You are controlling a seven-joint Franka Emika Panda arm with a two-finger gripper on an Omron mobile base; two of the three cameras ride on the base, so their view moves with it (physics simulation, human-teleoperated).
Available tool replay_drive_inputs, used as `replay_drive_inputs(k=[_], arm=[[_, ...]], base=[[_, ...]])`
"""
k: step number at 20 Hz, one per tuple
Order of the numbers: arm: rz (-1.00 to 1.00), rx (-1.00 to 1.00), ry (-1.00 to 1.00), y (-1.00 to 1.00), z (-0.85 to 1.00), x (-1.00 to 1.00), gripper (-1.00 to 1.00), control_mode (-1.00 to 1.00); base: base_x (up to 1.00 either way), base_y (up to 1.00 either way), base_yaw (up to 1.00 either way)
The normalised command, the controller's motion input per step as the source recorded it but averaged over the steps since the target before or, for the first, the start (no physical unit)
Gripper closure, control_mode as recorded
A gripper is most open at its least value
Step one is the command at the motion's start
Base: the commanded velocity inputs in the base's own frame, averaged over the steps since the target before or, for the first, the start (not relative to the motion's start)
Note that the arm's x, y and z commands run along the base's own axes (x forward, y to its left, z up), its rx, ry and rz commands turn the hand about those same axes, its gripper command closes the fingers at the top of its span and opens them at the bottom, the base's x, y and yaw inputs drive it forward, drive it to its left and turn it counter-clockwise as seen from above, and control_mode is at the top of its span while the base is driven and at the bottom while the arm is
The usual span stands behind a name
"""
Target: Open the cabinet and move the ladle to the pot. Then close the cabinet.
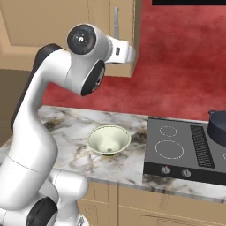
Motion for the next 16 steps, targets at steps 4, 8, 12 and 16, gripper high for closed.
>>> replay_drive_inputs(k=[4, 8, 12, 16], arm=[[0.0, 0.0, -0.18, -0.01, 0.21, 0.08, -1.0, -1.0], [0.0, 0.0, -0.1, 0.0, 0.23, 0.13, -1.0, -1.0], [0.0, 0.0, -0.02, 0.0, 0.16, 0.12, -1.0, -1.0], [0.0, 0.0, 0.0, 0.02, 0.13, 0.06, -1.0, -1.0]], base=[[0.0, 0.0, 0.0], [0.0, 0.0, 0.0], [0.0, 0.0, 0.0], [0.0, 0.0, 0.0]])
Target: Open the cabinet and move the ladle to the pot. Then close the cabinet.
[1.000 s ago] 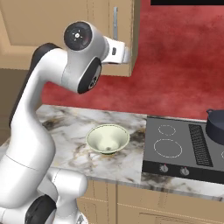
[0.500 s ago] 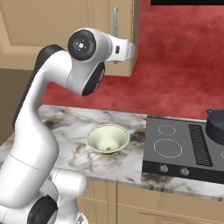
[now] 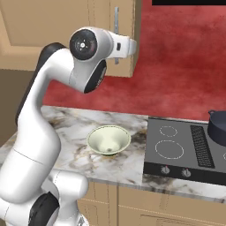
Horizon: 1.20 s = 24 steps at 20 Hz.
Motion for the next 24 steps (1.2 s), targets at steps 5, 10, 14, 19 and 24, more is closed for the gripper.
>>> replay_drive_inputs(k=[5, 10, 14, 19, 24], arm=[[0.0, 0.0, 0.0, 0.1, 0.02, 0.06, -1.0, -1.0], [0.0, 0.0, 0.0, 0.24, 0.0, 0.07, -1.0, -1.0], [0.0, 0.0, 0.0, 0.14, 0.0, 0.33, -1.0, -1.0], [0.0, 0.0, 0.02, 0.02, 0.0, 0.62, -1.0, -1.0], [0.0, 0.0, 0.05, 0.0, 0.0, 0.63, -1.0, -1.0]], base=[[0.0, 0.0, 0.0], [0.0, 0.0, 0.0], [0.0, 0.0, 0.0], [0.0, 0.0, 0.0], [0.0, 0.0, 0.0]])
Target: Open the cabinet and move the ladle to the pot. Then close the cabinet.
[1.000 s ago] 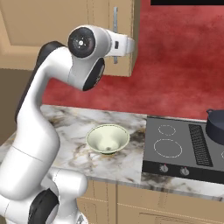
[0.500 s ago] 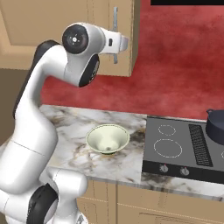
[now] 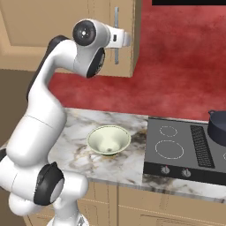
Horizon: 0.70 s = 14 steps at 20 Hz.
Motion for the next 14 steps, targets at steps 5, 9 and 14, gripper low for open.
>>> replay_drive_inputs(k=[5, 9, 14], arm=[[0.0, 0.0, 0.03, -0.05, -0.03, 0.47, -1.0, -1.0], [0.0, 0.0, 0.01, -0.14, -0.06, 0.38, -1.0, -1.0], [0.03, 0.0, 0.0, -0.2, -0.1, 0.33, -1.0, -1.0]], base=[[0.0, 0.0, 0.0], [0.0, 0.0, 0.0], [0.0, 0.0, 0.0]])
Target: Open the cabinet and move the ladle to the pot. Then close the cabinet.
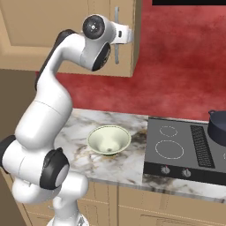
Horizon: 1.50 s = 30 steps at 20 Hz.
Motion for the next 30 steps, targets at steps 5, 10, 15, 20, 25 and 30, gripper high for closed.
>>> replay_drive_inputs(k=[5, 10, 15, 20, 25, 30], arm=[[0.06, 0.0, 0.0, -0.14, -0.26, 0.27, 1.0, -1.0], [0.01, 0.0, 0.07, 0.0, -0.23, 0.17, 1.0, -1.0], [0.0, 0.0, 0.04, 0.0, 0.0, 0.02, 1.0, -1.0], [0.0, 0.0, 0.0, 0.0, -0.02, -0.01, 1.0, -1.0], [0.0, 0.0, -0.13, 0.0, -0.09, -0.27, 1.0, -1.0], [0.0, 0.0, -0.15, 0.0, 0.0, -0.39, 1.0, -1.0]], base=[[0.0, 0.0, 0.0], [0.0, 0.0, 0.0], [0.0, 0.0, 0.0], [0.0, 0.0, 0.0], [0.0, 0.0, 0.0], [0.0, 0.0, 0.0]])
